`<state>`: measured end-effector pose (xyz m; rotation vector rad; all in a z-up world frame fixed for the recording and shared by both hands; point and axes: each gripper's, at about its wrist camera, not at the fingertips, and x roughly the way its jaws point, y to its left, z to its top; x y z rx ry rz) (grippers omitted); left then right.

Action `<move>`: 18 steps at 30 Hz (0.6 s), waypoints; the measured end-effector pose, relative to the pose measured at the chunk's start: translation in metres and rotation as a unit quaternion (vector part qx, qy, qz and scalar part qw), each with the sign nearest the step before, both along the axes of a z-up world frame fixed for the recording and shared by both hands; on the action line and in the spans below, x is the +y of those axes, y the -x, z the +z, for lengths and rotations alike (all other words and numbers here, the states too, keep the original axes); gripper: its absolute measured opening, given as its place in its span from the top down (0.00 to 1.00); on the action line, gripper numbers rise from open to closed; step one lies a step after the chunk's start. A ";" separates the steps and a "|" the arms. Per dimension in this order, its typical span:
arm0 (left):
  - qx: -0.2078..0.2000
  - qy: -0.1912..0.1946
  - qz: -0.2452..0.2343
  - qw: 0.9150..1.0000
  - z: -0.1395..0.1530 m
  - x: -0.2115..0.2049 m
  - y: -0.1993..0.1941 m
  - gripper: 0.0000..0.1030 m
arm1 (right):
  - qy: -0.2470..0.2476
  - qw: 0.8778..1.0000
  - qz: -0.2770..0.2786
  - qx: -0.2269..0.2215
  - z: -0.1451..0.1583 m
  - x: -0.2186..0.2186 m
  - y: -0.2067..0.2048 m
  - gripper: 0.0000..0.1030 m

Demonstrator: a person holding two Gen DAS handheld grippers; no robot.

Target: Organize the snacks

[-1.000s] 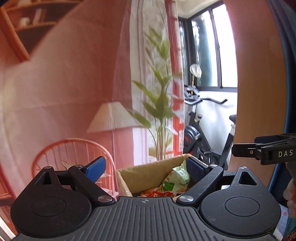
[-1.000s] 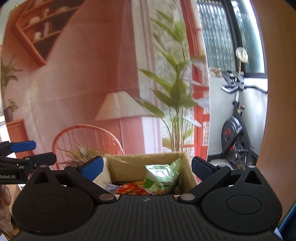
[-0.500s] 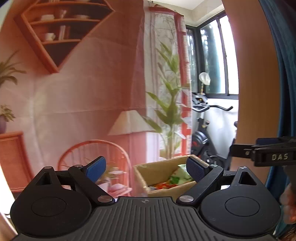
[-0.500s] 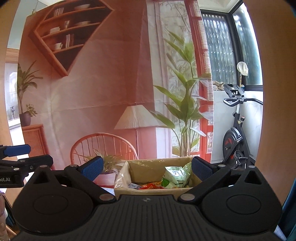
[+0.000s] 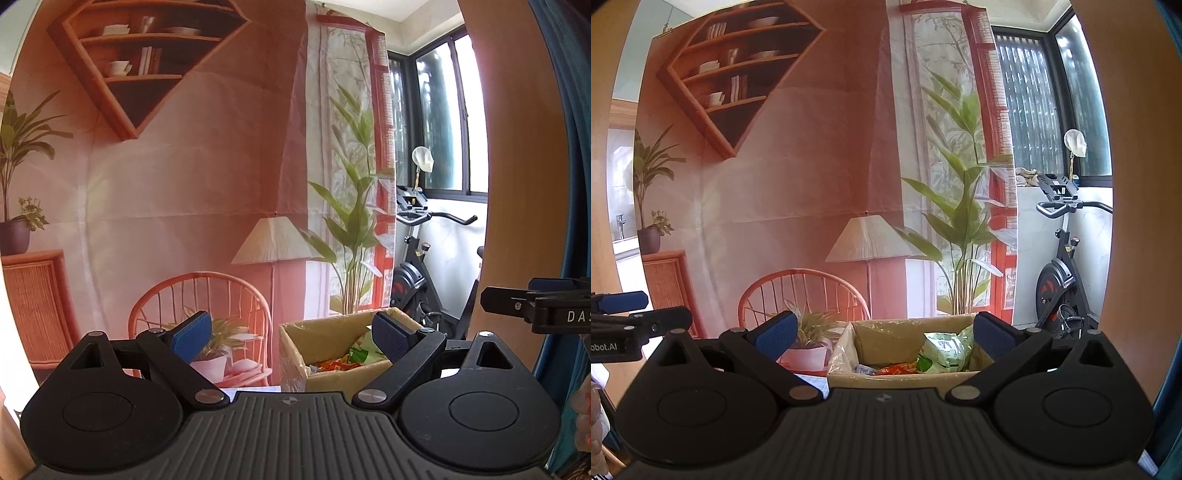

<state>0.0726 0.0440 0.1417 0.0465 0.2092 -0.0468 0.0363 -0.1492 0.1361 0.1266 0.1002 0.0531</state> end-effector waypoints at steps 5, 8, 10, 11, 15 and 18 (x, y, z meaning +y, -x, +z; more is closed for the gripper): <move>0.000 0.001 0.000 1.000 0.001 -0.001 0.002 0.08 | 0.002 1.000 0.000 0.001 -0.001 -0.001 0.002 0.00; 0.001 0.004 0.000 1.000 0.002 0.000 0.001 0.08 | 0.002 1.000 0.000 0.000 -0.002 -0.003 0.005 0.00; 0.001 0.003 0.001 1.000 0.002 0.000 0.001 0.08 | 0.002 1.000 0.000 -0.001 -0.002 -0.004 0.006 0.00; 0.001 0.003 0.001 1.000 0.001 0.000 0.001 0.08 | 0.001 1.000 -0.001 -0.002 -0.002 -0.004 0.007 0.00; -0.003 -0.002 0.000 1.000 0.000 -0.001 0.002 0.08 | 0.000 1.000 -0.001 0.000 -0.003 -0.007 0.008 0.00; -0.001 -0.002 -0.002 1.000 -0.001 0.000 0.001 0.07 | 0.001 1.000 -0.002 0.001 -0.004 -0.007 0.008 0.00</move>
